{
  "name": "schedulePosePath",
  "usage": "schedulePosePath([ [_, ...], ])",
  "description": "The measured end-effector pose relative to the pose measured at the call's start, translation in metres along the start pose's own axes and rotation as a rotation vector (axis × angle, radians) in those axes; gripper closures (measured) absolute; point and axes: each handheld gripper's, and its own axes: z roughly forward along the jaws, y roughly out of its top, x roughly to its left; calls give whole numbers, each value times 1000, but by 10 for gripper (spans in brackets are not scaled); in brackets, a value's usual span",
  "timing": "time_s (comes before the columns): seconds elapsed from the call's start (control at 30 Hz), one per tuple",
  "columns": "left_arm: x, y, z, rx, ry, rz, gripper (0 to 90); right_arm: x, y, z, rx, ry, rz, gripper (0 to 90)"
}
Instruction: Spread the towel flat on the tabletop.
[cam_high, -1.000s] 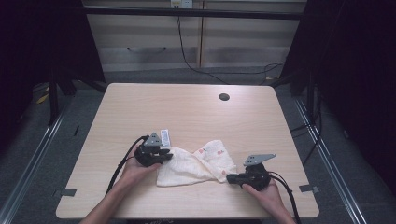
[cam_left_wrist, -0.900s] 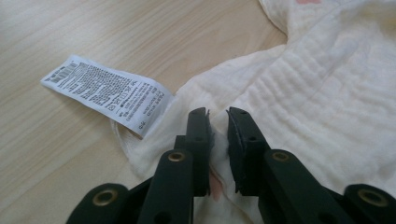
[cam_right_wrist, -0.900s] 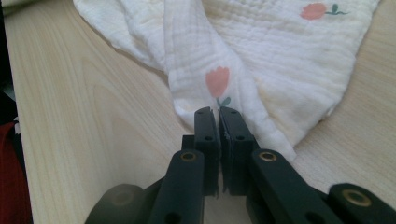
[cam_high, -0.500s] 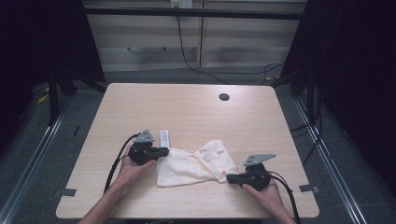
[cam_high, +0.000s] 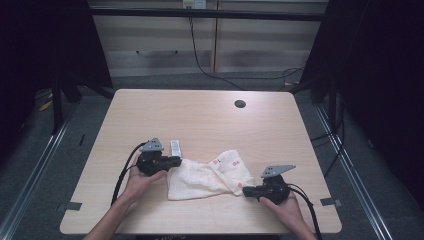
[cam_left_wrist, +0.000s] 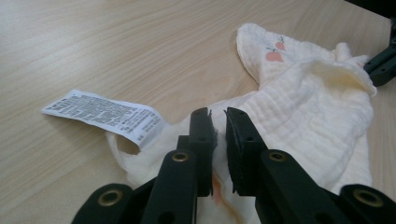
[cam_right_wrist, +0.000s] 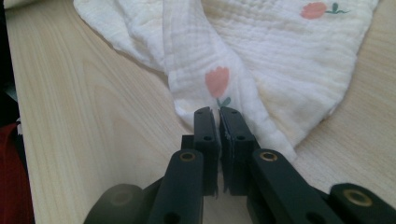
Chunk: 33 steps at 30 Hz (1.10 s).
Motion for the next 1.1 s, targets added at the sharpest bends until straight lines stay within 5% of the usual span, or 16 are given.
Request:
schedulePosePath([
  [0.17,-3,2,1,7,-4,13,842,0,0,0,0,2,1,854],
  [0.4,-2,8,-12,-51,-26,-20,863,2,1,-2,-1,-20,-9,869],
  [0.7,-7,23,-37,-145,-46,-20,868,0,23,-39,-169,-47,-11,876],
  [0.77,-8,26,-40,-144,-49,-13,867,3,37,-50,-223,-61,-36,879],
  [1.1,6,41,-61,-191,-25,-32,868,-2,93,-79,-327,-83,-75,880],
])
